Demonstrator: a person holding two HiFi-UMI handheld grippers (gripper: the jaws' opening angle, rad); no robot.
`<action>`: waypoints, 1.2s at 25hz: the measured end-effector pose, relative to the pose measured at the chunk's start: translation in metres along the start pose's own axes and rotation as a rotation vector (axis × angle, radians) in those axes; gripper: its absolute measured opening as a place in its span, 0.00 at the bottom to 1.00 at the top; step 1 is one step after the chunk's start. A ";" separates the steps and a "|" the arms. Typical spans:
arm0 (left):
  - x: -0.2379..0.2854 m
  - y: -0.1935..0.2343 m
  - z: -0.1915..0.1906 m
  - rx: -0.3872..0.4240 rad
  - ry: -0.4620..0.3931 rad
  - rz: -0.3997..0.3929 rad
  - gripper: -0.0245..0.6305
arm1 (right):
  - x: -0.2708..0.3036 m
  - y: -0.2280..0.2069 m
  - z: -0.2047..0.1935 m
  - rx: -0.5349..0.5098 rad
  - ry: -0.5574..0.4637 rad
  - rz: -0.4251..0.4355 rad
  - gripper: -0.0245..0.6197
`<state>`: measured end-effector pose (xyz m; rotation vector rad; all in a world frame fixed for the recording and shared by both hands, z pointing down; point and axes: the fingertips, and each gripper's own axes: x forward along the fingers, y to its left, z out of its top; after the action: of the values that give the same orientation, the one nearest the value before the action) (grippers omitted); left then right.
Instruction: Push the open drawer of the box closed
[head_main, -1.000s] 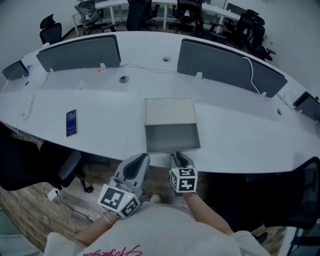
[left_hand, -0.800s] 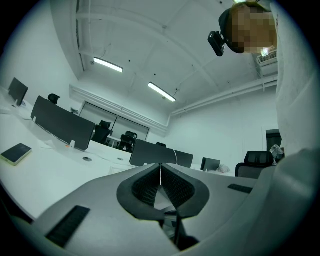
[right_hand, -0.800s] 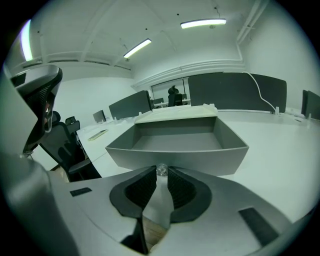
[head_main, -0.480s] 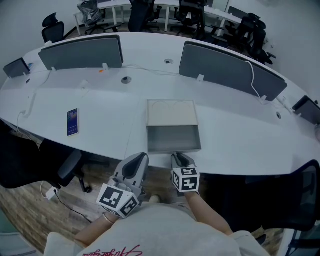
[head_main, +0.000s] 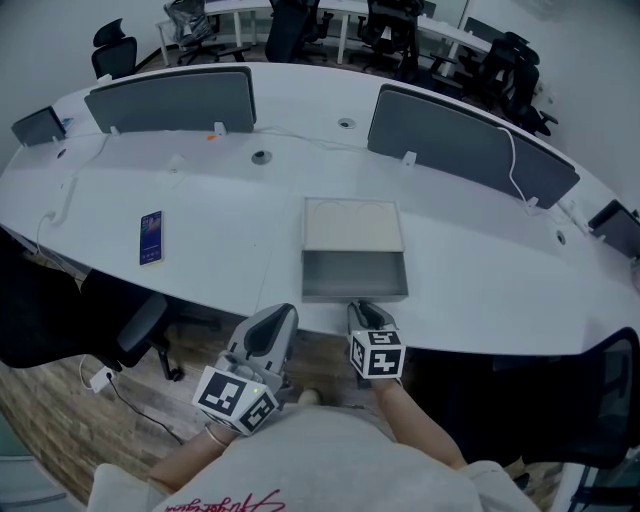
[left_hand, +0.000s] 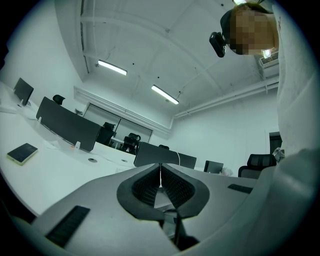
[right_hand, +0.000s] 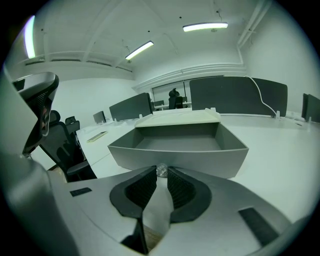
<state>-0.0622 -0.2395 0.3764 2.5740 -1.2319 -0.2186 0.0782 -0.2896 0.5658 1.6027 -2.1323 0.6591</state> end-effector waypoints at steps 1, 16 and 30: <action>0.000 0.001 0.001 0.000 -0.003 0.003 0.07 | 0.001 -0.001 0.002 0.001 -0.001 0.000 0.16; -0.006 0.009 0.007 -0.004 -0.021 0.023 0.07 | 0.011 -0.004 0.010 0.006 0.006 0.004 0.16; -0.018 0.014 0.009 -0.012 -0.028 0.049 0.07 | 0.016 -0.007 0.015 0.012 -0.001 0.003 0.16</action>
<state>-0.0860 -0.2354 0.3726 2.5355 -1.2985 -0.2516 0.0801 -0.3125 0.5634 1.6062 -2.1359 0.6731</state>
